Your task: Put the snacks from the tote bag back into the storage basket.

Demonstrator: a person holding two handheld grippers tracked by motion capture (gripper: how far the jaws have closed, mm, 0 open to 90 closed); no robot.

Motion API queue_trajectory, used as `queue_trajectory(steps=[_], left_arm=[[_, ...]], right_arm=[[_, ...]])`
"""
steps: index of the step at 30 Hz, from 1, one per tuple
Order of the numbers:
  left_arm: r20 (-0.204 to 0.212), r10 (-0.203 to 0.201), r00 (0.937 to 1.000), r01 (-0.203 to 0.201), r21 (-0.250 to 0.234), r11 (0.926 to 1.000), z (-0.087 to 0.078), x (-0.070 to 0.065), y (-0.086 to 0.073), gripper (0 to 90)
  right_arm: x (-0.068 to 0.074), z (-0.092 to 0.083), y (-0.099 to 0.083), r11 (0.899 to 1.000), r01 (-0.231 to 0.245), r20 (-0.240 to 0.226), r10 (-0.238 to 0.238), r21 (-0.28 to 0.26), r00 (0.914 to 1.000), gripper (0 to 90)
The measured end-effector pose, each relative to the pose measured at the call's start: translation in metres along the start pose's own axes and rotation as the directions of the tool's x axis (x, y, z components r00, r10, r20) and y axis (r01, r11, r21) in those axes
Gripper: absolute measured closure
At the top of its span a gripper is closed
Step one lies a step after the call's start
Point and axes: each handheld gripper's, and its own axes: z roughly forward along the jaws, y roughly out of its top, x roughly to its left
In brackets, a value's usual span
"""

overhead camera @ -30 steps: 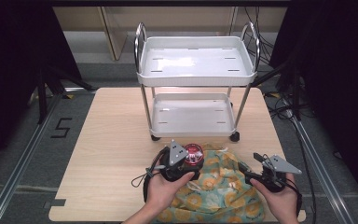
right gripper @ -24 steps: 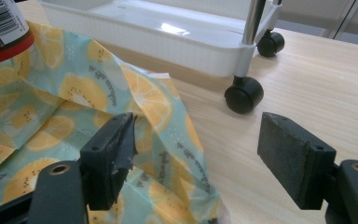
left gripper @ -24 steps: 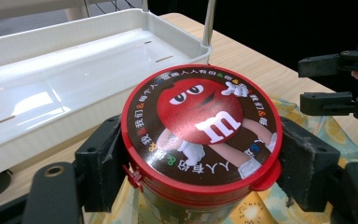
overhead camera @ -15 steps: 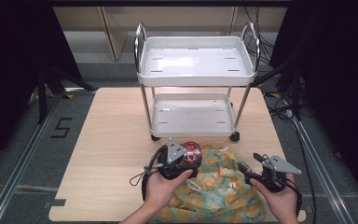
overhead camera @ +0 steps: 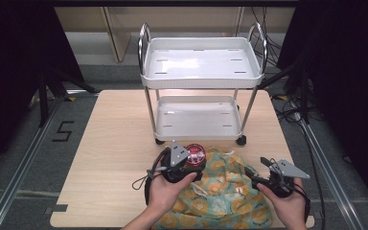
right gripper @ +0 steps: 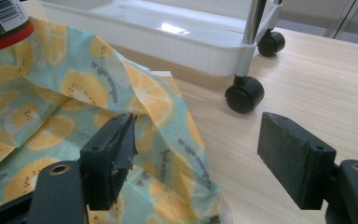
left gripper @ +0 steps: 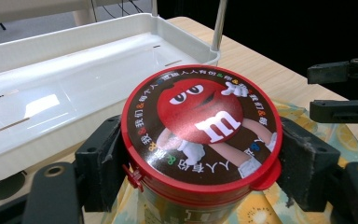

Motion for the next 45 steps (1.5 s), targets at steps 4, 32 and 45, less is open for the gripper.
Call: queue_trajectory(steps=[4,32,45], left_arm=[[-0.007,-0.004,1.0,0.004,-0.001,1.0,-0.001,0.001,0.001,25.4],[-0.05,-0.009,0.9987,0.009,-0.008,0.9999,-0.003,0.01,0.006,25.4],[-0.053,-0.016,0.9985,0.014,-0.033,0.9993,-0.004,0.016,0.009,25.5]], right_arm=[[0.0,0.0,0.0,1.0,0.003,-0.003,-0.003,0.001,1.0,28.5],[-0.001,0.0,0.0,1.0,-0.003,-0.004,0.003,0.003,1.0,28.5],[-0.001,-0.001,0.0,1.0,0.002,-0.002,-0.002,0.002,1.0,28.5]])
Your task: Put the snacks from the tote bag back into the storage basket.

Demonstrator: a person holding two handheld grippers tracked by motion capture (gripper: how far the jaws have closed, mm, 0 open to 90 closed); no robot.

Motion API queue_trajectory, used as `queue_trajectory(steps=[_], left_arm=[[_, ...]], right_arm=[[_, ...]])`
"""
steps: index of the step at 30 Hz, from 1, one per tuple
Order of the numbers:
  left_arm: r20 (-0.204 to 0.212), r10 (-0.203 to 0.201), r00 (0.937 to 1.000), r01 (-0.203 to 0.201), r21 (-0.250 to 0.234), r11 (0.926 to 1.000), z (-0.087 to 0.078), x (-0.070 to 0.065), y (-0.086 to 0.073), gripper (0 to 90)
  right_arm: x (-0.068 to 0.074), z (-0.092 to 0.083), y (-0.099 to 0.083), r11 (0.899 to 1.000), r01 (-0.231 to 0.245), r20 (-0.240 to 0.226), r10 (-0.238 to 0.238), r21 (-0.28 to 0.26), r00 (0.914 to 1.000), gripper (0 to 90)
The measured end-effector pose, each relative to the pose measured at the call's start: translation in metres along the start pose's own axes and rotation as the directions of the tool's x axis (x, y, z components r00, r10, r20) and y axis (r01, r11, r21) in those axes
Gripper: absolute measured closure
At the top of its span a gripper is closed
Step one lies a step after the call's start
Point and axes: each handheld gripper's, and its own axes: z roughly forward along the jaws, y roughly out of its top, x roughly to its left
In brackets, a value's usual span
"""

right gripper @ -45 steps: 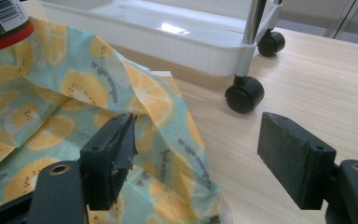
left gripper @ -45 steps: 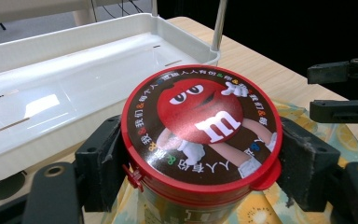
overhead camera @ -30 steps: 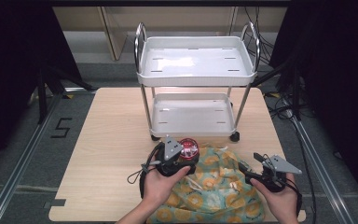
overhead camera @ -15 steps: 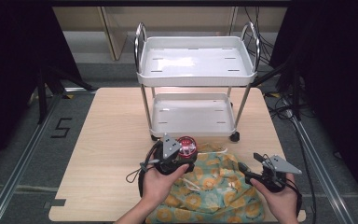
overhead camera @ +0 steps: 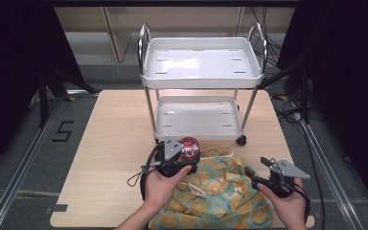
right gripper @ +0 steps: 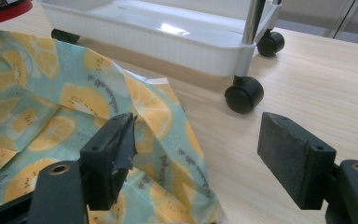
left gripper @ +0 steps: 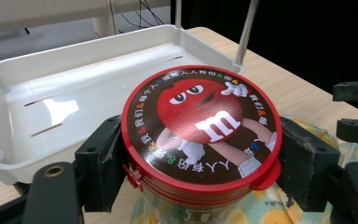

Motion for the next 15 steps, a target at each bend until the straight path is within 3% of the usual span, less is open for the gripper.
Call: queue_trajectory(steps=[12,13,15], left_arm=[[-0.015,-0.008,0.9999,0.008,-0.003,1.0,-0.0012,0.0043,0.0027,25.5],[-0.018,-0.005,0.9998,0.005,0.0,1.0,-0.0013,0.0045,0.0026,25.5],[-0.025,-0.005,0.9997,0.005,0.005,1.0,-0.0011,0.0051,0.0025,25.5]], right_arm=[[0.0003,0.0004,-0.0003,1.0,0.0,0.0,0.0,0.002,1.0,28.5],[0.0023,-0.0002,-0.0003,1.0,-0.03,-0.004,0.03,0.008,0.9996,28.5],[0.0006,0.0006,0.0001,1.0,-0.003,0.001,0.003,-0.004,1.0,28.5]])
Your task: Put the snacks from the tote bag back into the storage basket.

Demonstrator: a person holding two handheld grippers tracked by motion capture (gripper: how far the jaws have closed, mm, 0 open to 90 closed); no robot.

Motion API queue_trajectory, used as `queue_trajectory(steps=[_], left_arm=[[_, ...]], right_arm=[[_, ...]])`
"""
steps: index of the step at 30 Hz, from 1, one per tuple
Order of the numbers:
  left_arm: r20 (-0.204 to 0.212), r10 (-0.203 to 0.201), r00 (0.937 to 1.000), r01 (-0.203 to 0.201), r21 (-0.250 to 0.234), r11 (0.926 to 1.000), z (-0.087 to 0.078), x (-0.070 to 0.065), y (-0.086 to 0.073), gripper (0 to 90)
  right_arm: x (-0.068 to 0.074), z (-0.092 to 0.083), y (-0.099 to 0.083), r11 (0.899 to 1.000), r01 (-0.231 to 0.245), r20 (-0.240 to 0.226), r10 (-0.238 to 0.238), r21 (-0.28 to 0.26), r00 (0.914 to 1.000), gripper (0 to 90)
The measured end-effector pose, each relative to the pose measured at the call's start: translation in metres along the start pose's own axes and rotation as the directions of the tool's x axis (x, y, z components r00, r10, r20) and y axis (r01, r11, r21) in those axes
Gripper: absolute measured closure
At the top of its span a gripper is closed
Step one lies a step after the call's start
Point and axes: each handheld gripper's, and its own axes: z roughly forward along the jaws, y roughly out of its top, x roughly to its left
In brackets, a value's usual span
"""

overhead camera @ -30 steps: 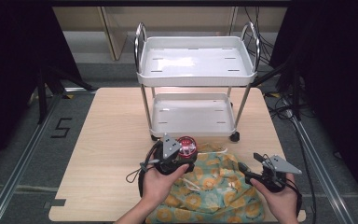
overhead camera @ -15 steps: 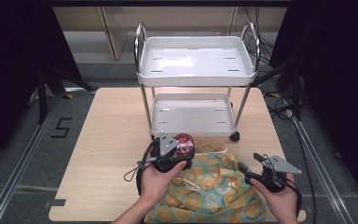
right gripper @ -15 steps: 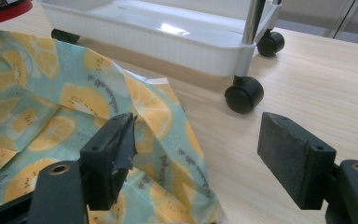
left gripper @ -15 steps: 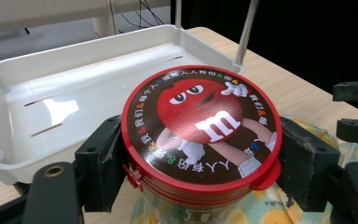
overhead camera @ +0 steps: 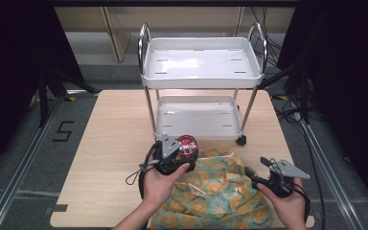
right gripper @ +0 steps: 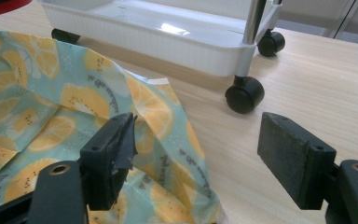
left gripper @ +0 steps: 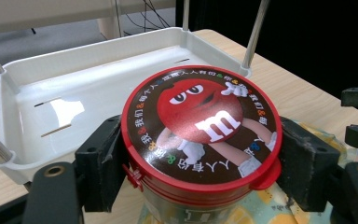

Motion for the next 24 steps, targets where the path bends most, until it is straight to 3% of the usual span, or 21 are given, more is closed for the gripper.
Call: queue_trajectory(steps=[24], left_arm=[[-0.028,-0.005,0.9996,0.005,-0.001,1.0,0.0016,0.0053,0.0041,25.5]], right_arm=[[-0.0002,0.0,0.0,1.0,0.002,0.001,-0.002,0.001,1.0,28.5]])
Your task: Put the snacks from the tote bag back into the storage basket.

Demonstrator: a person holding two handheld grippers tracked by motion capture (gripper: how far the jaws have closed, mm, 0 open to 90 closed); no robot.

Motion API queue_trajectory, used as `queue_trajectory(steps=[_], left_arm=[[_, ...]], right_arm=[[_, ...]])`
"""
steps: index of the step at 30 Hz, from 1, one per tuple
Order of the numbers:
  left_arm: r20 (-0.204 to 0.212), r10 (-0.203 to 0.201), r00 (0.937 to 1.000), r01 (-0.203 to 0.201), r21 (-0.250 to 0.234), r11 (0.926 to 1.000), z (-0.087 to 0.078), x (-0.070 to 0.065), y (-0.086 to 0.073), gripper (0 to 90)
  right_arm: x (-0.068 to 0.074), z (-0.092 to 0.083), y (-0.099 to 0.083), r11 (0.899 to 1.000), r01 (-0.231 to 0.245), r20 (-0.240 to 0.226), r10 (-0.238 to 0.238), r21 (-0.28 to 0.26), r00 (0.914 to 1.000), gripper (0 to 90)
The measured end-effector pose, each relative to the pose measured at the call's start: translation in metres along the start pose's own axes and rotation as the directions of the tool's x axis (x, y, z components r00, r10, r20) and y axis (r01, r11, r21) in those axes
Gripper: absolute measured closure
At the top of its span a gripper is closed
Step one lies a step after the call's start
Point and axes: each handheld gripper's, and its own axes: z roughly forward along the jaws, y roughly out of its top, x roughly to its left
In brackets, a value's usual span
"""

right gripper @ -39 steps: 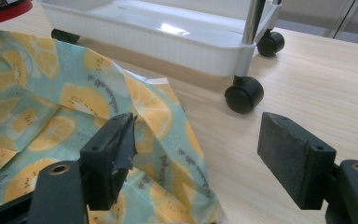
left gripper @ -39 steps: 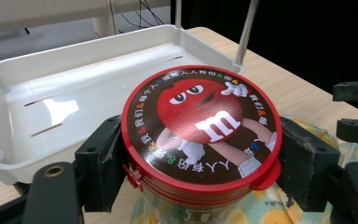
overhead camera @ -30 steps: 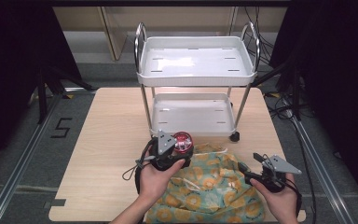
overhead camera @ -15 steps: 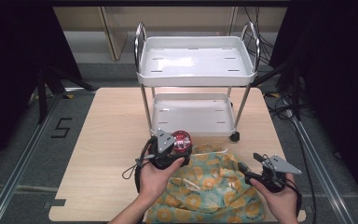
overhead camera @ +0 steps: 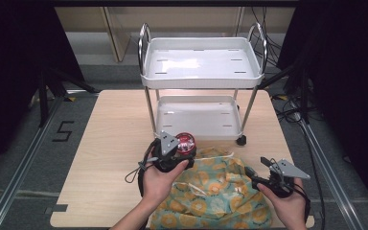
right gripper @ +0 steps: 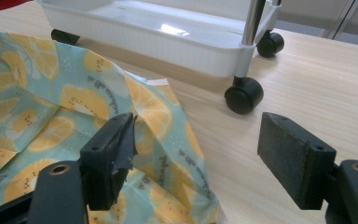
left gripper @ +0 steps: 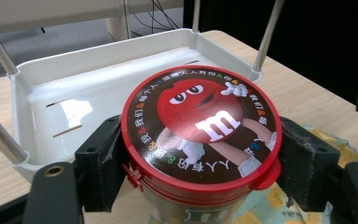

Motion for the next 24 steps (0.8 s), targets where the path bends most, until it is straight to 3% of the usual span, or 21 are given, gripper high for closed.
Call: queue_trajectory(steps=[19,20,21,24], left_arm=[[-0.026,-0.012,0.9996,0.012,-0.002,0.9999,0.0016,0.0061,0.0023,25.5],[-0.028,-0.012,0.9995,0.012,-0.003,0.9999,0.0017,0.0063,0.0027,25.5],[-0.029,-0.011,0.9995,0.011,-0.003,0.9999,0.0018,0.0068,0.003,25.4],[-0.035,-0.014,0.9993,0.014,-0.003,0.9999,0.0021,0.0078,0.0036,25.5]], right_arm=[[-0.0006,-0.0008,-0.0001,1.0,0.008,0.003,-0.008,0.002,1.0,28.5],[0.002,-0.0014,-0.0004,1.0,-0.028,0.003,0.028,0.011,0.9996,28.5],[0.0023,-0.0018,-0.0003,0.999,-0.032,0.001,0.032,0.018,0.9995,28.5],[0.0,-0.0008,0.0,1.0,-0.004,0.003,0.004,0.004,1.0,28.5]])
